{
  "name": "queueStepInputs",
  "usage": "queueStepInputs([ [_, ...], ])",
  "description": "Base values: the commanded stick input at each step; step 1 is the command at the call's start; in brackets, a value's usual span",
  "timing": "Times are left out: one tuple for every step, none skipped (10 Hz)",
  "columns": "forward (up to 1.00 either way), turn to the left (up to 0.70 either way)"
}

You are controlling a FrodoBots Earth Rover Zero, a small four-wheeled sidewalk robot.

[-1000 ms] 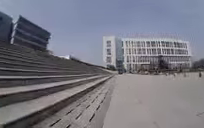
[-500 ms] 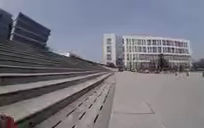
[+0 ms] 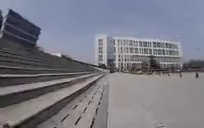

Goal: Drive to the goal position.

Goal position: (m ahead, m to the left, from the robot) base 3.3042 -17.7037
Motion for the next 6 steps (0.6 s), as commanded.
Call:
queueStepInputs([
  [0.85,0.0],
  [0.85,0.0],
  [0.85,0.0],
  [0.85,0.0],
  [0.85,0.0],
  [0.85,0.0],
])
